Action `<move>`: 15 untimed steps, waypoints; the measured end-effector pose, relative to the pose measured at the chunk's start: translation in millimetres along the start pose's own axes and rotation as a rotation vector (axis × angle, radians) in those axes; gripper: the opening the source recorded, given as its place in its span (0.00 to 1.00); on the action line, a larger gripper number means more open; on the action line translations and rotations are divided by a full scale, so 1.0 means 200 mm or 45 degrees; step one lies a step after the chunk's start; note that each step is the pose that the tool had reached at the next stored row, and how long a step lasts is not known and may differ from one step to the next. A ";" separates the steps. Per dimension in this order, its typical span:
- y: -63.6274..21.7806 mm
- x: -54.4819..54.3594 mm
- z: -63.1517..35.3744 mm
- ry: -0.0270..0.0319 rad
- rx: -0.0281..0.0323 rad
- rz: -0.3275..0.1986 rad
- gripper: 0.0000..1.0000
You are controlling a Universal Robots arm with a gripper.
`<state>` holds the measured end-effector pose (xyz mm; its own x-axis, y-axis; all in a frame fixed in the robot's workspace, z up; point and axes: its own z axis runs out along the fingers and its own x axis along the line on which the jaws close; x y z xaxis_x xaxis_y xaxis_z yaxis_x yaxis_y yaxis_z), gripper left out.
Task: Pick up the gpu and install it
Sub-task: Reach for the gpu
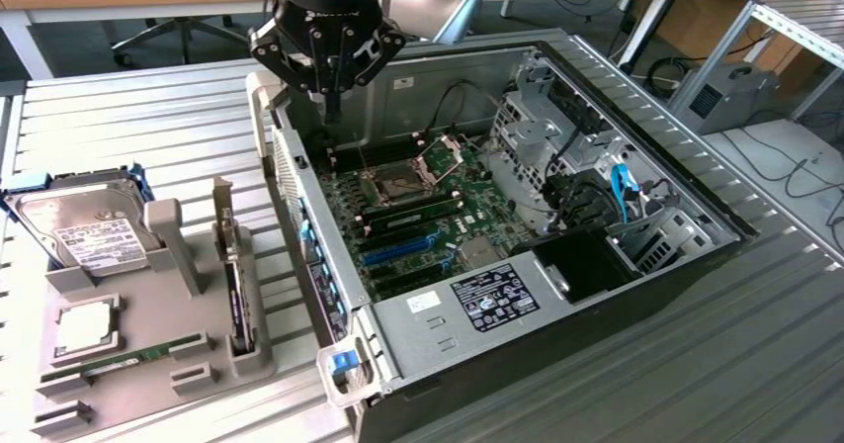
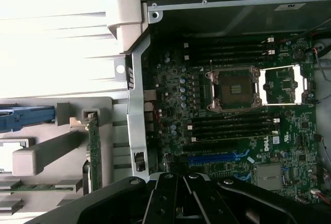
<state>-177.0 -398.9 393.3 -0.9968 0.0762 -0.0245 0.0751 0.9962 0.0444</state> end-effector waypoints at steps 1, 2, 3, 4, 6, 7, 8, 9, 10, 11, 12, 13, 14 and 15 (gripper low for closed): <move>0.000 0.00 0.000 0.0000 0.0000 0.000 0.11; 0.000 0.00 0.000 0.0001 0.0000 0.000 0.11; 0.000 0.00 0.000 0.0000 0.0000 0.000 0.11; 0.000 0.01 0.000 0.0000 0.0000 0.000 0.11; -0.001 0.01 0.000 0.0001 0.0001 0.000 0.11; -0.001 0.01 0.000 0.0000 0.0000 0.000 0.11; -0.001 0.01 0.000 0.0000 0.0000 0.000 0.11; -0.001 0.01 0.000 0.0000 0.0000 0.000 0.11; -0.001 0.01 0.000 0.0000 0.0000 0.000 0.11; -0.001 0.02 0.000 0.0000 0.0000 0.000 0.11; -0.001 0.02 0.000 0.0000 0.0000 0.000 0.11; -0.002 0.02 -0.001 0.0001 0.0001 0.000 0.11; -0.002 0.02 0.000 0.0000 -0.0001 0.000 0.11; -0.002 0.02 -0.001 0.0000 0.0000 0.000 0.11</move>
<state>-180.9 -399.1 393.3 -0.9968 0.0762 -0.0245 0.0751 0.9962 0.0444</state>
